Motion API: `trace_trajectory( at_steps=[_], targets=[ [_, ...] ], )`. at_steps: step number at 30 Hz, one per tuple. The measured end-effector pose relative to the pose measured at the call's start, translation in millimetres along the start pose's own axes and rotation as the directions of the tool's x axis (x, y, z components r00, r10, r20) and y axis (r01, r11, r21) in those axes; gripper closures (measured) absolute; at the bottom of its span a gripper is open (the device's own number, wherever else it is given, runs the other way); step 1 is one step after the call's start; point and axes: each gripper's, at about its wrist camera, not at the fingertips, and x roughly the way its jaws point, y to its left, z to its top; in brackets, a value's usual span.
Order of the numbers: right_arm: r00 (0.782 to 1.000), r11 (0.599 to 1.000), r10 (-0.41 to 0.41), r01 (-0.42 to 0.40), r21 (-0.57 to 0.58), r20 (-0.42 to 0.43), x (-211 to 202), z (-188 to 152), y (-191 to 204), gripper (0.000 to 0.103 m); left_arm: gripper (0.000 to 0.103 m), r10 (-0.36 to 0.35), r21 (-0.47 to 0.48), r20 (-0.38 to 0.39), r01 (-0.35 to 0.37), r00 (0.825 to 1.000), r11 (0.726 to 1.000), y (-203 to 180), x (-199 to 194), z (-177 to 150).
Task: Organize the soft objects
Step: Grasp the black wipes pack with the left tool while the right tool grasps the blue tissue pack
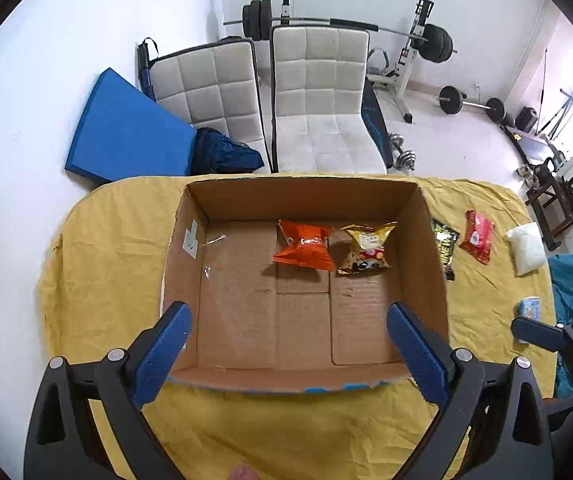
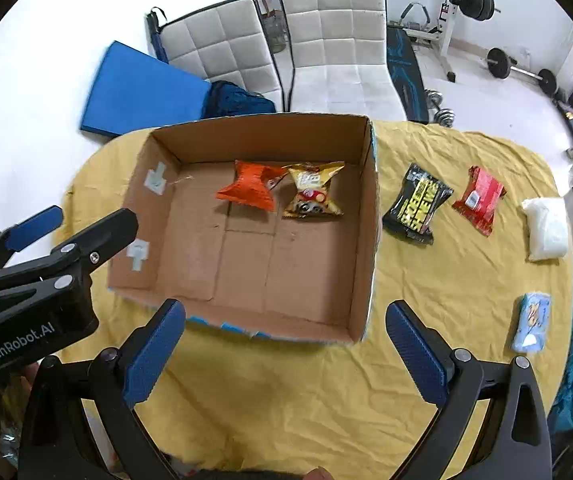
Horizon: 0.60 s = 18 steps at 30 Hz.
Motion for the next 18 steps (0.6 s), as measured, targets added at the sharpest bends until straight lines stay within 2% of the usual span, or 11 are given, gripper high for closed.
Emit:
trace_trajectory(
  at_steps=[4,9,12,18],
  targets=[
    [0.999,1.0,0.027,-0.027,0.008,0.025,-20,-12,-12,0.001,0.003,-0.022,-0.025,-0.007,0.022,1.0,0.999,-9,-14,-10],
    [0.998,0.997,0.051,-0.052,0.056,0.029,-34,-24,-53,0.001,0.003,-0.046,-0.051,-0.022,0.045,0.999,0.998,-34,-20,-16],
    [0.998,0.993,0.052,-0.055,0.108,0.029,-40,-30,-92,0.001,0.003,-0.073,-0.048,-0.031,0.071,0.997,0.996,-63,-20,-17],
    [0.999,0.969,-0.04,0.033,0.245,0.023,-51,-39,-203,0.001,0.003,-0.11,0.051,-0.074,0.114,0.991,0.992,-145,-4,-8]
  ],
)
